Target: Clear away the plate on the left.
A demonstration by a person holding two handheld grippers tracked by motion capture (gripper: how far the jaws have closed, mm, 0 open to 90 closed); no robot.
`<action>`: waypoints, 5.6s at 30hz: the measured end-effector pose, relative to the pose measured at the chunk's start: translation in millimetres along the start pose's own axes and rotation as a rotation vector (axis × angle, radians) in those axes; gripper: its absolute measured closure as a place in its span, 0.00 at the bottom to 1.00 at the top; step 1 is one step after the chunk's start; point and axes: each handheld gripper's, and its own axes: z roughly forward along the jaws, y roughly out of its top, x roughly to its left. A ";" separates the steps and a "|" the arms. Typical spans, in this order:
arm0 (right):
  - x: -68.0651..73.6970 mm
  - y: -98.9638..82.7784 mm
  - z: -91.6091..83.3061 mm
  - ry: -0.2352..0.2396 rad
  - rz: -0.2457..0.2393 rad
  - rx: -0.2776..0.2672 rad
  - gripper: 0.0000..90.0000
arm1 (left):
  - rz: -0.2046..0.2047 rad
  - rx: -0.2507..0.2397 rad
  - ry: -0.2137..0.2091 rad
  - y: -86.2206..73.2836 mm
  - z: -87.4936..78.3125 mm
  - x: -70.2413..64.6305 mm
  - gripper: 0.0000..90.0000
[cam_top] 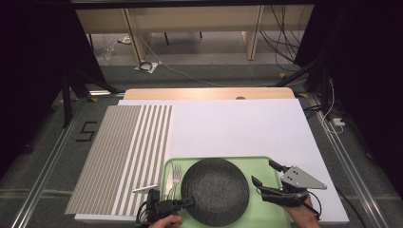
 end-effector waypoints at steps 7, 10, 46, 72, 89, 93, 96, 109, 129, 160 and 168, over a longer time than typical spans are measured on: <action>0.2 0.0 -0.2 0.000 0.002 0.001 0.24 | 0.000 0.020 0.004 -1.4 5.6 -0.6 0.93; 0.2 0.0 -0.3 0.000 0.003 0.001 0.24 | 0.007 0.022 0.007 -1.9 7.3 -1.5 0.93; 0.8 0.1 -0.7 0.002 -0.003 -0.002 0.25 | 0.102 0.115 0.062 0.8 13.2 -8.3 0.74; 1.1 0.2 -0.8 0.003 -0.002 -0.001 0.25 | 0.275 0.109 0.130 10.6 2.7 -24.8 0.53; 1.5 0.4 -1.1 0.001 -0.003 -0.002 0.25 | 0.474 0.022 0.208 19.7 -14.7 -41.5 0.45; 1.5 0.5 -1.4 0.001 -0.003 -0.002 0.25 | 0.558 -0.006 0.229 21.0 -19.3 -48.3 0.43; 1.7 0.5 -1.2 0.001 -0.003 -0.002 0.25 | 0.621 -0.029 0.236 21.5 -22.0 -53.2 0.42; 1.5 0.4 -1.3 0.002 -0.003 -0.001 0.25 | 0.825 -0.069 0.199 23.6 -29.5 -65.7 0.37; 1.1 0.1 -1.2 0.005 0.000 -0.003 0.25 | 0.980 -0.115 0.189 26.4 -38.7 -73.1 0.30; 1.0 0.1 -1.6 0.005 0.003 -0.004 0.25 | 1.173 -0.265 0.193 34.5 -66.1 -79.4 0.25; 1.1 0.1 -2.0 0.005 0.005 -0.005 0.25 | 1.177 -0.279 0.180 35.7 -68.3 -76.1 0.23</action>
